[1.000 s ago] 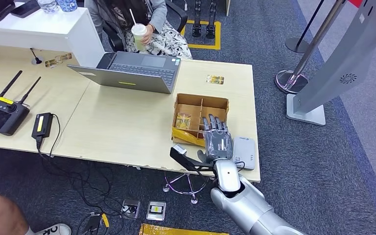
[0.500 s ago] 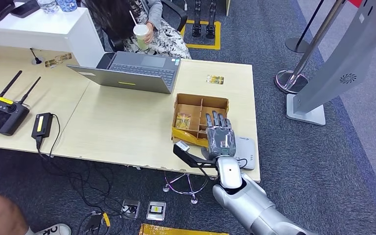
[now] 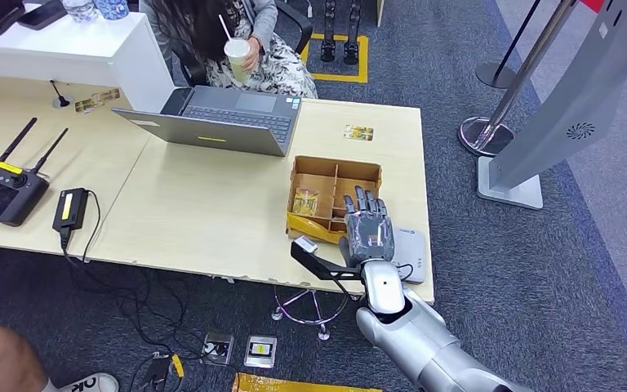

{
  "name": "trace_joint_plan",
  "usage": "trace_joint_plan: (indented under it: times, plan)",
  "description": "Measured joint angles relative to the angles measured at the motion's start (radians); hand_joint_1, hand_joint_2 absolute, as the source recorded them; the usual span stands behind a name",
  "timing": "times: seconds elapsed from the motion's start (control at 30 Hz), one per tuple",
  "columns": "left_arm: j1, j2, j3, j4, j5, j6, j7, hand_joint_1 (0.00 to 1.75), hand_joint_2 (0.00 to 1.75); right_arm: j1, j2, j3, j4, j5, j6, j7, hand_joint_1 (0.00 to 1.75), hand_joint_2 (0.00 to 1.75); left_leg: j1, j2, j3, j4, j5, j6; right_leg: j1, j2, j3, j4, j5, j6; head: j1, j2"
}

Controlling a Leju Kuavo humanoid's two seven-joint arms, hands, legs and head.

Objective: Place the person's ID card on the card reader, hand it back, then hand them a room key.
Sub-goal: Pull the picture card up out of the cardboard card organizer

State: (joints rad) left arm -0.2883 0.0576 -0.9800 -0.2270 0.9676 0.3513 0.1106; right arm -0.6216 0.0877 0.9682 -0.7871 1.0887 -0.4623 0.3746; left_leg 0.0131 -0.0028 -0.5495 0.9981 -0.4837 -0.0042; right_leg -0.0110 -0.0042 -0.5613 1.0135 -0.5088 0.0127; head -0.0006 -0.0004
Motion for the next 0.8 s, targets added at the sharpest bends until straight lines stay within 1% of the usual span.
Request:
trace_joint_plan:
  times: [0.03,0.07,0.17,0.2,0.57,0.6,0.7,0.73,0.8]
  plan:
    - [0.0,0.0,0.0,0.0,0.0,0.0,0.0,0.0,0.0,0.0,0.0,0.0,0.0,0.0,0.002,0.0,1.75,1.75,0.0,0.0,0.0,0.0,0.0,0.0,0.0,0.0,0.0,0.0,0.0,0.0,0.0,0.0]
    - [0.0,0.0,0.0,0.0,0.0,0.0,0.0,0.0,0.0,0.0,0.0,0.0,0.001,0.0,0.003,-0.001,1.39,1.75,0.0,0.0,0.0,0.0,0.0,0.0,0.0,0.0,0.0,0.0,0.0,0.0,0.0,0.0]
    - [0.0,0.0,0.0,0.0,0.0,0.0,0.0,0.0,0.0,0.0,0.0,0.0,0.004,0.001,0.004,-0.001,0.08,1.75,0.0,0.0,0.0,0.0,0.0,0.0,0.0,0.0,0.0,0.0,0.0,0.0,0.0,0.0]
    - [0.0,0.0,0.0,0.0,0.0,0.0,0.0,0.0,0.0,0.0,0.0,0.0,0.004,0.002,0.003,-0.001,0.0,1.75,0.0,0.0,0.0,0.0,0.0,0.0,0.0,0.0,0.0,0.0,0.0,0.0,0.0,0.0]
    - [-0.002,0.0,0.0,0.0,0.0,-0.002,0.0,0.0,0.0,0.0,0.0,0.0,0.012,0.008,-0.006,-0.001,0.01,1.75,0.0,0.0,0.0,0.0,0.0,0.0,0.0,0.0,0.0,0.0,0.0,0.0,0.0,0.0]
    - [-0.002,0.0,0.0,0.0,0.0,-0.002,0.0,0.0,0.0,0.0,0.0,0.0,0.013,0.008,-0.006,-0.001,0.41,1.75,0.0,0.0,0.0,0.0,0.0,0.0,0.0,0.0,0.0,0.0,0.0,0.0,0.0,0.0]
    - [-0.002,0.0,0.0,0.0,0.0,-0.002,0.0,0.0,0.0,0.0,0.0,0.0,0.014,0.007,-0.007,-0.004,1.71,1.75,0.0,0.0,0.0,0.0,0.0,0.0,0.0,0.0,0.0,0.0,0.0,0.0,0.0,0.0]
    - [-0.002,0.0,0.0,0.0,0.0,-0.002,0.0,0.0,0.0,0.0,0.0,0.0,0.015,0.005,-0.007,-0.007,1.75,1.75,0.0,0.0,0.0,0.0,0.0,0.0,0.0,0.0,0.0,0.0,0.0,0.0,0.0,0.0]
    - [-0.002,0.0,0.0,0.0,0.0,-0.002,0.0,0.0,0.0,0.0,0.0,0.0,0.016,0.001,-0.006,-0.013,1.75,1.75,0.0,0.0,0.0,0.0,0.0,0.0,0.0,0.0,0.0,0.0,0.0,0.0,0.0,0.0]
